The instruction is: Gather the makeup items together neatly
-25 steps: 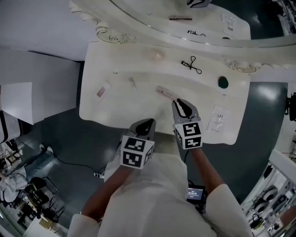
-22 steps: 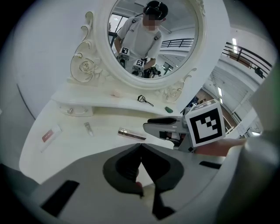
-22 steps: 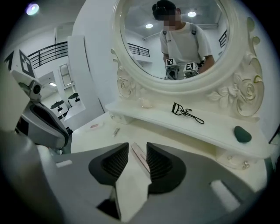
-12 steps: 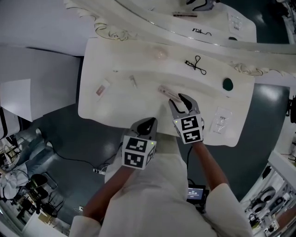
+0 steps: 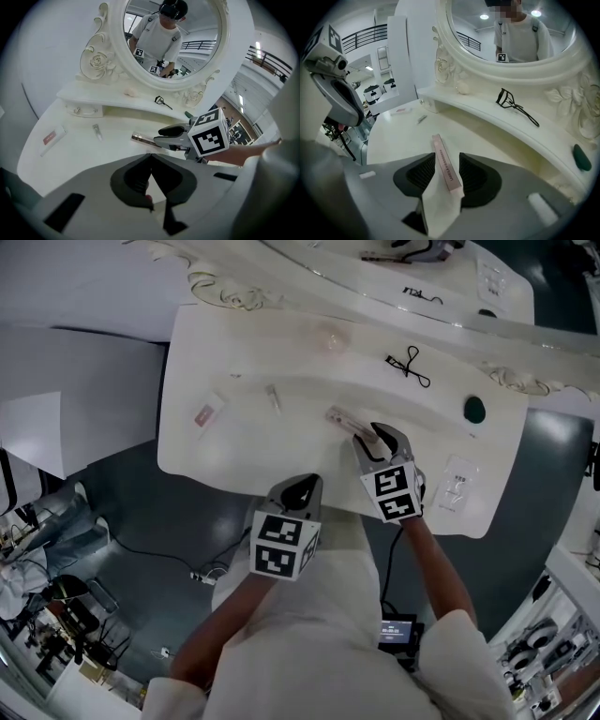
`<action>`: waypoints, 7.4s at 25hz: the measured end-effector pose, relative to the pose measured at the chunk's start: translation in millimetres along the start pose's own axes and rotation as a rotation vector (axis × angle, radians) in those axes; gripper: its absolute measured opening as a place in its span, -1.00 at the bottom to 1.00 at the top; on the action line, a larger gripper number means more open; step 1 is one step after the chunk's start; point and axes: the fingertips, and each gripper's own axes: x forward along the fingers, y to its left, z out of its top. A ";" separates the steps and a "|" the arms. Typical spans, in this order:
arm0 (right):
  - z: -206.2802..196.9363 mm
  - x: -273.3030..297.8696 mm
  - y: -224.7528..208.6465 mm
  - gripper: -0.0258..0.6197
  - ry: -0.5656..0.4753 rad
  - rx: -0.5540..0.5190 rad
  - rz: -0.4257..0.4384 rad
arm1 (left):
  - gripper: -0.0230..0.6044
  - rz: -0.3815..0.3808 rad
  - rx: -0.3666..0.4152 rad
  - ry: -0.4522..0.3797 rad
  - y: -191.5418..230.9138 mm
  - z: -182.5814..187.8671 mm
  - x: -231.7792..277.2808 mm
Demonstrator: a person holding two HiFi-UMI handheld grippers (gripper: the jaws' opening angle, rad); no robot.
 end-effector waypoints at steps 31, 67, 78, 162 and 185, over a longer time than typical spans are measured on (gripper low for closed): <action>-20.0 36.3 10.7 -0.59 0.102 -0.283 0.085 | -0.90 0.058 -0.052 0.009 14.8 -12.7 1.0; -20.7 -16.7 12.1 -0.64 0.043 -0.032 0.002 | -0.90 -0.009 0.023 0.027 13.8 -10.7 -18.2; -35.0 -35.8 3.0 -0.64 0.021 0.094 -0.079 | -0.90 -0.056 0.096 0.063 -2.6 -9.2 -7.9; -173.9 -108.6 -75.8 -0.63 0.008 0.758 -0.657 | -0.90 -0.221 0.386 0.274 -115.4 -52.7 82.4; -178.2 -105.3 -76.4 -0.57 0.002 0.726 -0.622 | -0.90 -0.213 0.374 0.269 -116.4 -57.4 78.8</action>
